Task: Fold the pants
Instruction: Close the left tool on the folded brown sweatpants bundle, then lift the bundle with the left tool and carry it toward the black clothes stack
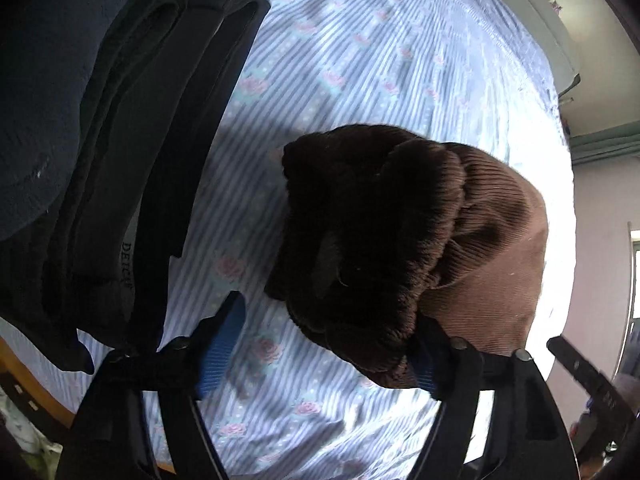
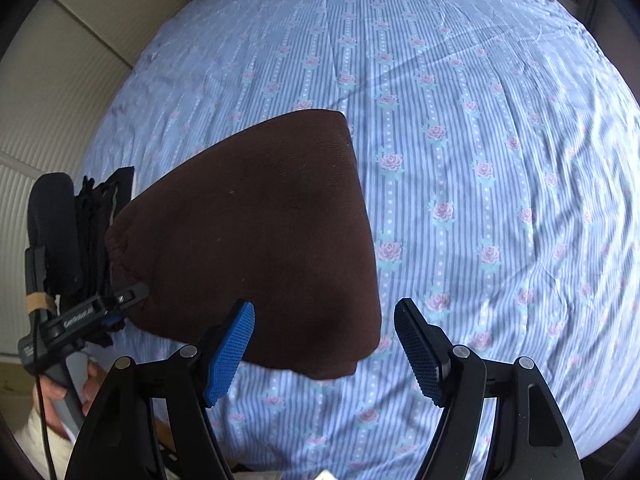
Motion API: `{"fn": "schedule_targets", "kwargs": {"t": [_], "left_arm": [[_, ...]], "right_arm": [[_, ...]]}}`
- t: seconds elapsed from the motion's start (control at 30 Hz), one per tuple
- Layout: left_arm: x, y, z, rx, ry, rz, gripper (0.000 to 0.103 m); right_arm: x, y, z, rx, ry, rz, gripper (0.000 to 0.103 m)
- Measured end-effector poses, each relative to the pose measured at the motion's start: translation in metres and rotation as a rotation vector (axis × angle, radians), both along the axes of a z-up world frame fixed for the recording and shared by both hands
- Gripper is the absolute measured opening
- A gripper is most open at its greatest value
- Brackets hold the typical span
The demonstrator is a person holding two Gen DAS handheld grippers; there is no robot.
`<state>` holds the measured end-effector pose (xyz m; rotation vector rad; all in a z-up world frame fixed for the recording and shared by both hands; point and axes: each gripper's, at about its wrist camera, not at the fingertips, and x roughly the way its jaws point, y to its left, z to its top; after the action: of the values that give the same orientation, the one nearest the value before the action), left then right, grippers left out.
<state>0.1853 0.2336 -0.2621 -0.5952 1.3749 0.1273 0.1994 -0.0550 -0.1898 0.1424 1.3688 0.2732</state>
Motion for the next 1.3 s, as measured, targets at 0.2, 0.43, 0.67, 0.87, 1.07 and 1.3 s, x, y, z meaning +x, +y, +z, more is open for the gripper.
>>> {"fn": "schedule_targets", "kwargs": {"t": [0.2, 0.43, 0.67, 0.87, 1.07, 1.3], "left_arm": [[0.003, -0.002, -0.011, -0.018, 0.008, 0.002, 0.084], [0.010, 0.001, -0.031, -0.087, 0.024, 0.034, 0.090], [0.006, 0.007, -0.053, -0.207, 0.044, 0.149, 0.089], [0.011, -0.010, -0.038, -0.159, 0.035, 0.117, 0.064], [0.021, -0.019, -0.017, -0.099, 0.023, 0.021, 0.050], [0.014, -0.038, 0.013, -0.064, -0.040, 0.015, 0.043]], "right_arm": [[0.020, -0.005, -0.034, 0.019, 0.078, -0.026, 0.074], [0.037, -0.005, -0.074, 0.062, 0.176, -0.058, 0.082], [0.044, 0.014, -0.096, 0.071, 0.196, -0.039, 0.084], [0.048, 0.018, -0.111, 0.104, 0.223, -0.033, 0.079], [0.046, 0.036, -0.092, 0.072, 0.182, 0.101, 0.049], [0.024, 0.044, -0.048, 0.048, 0.059, 0.195, 0.039]]}}
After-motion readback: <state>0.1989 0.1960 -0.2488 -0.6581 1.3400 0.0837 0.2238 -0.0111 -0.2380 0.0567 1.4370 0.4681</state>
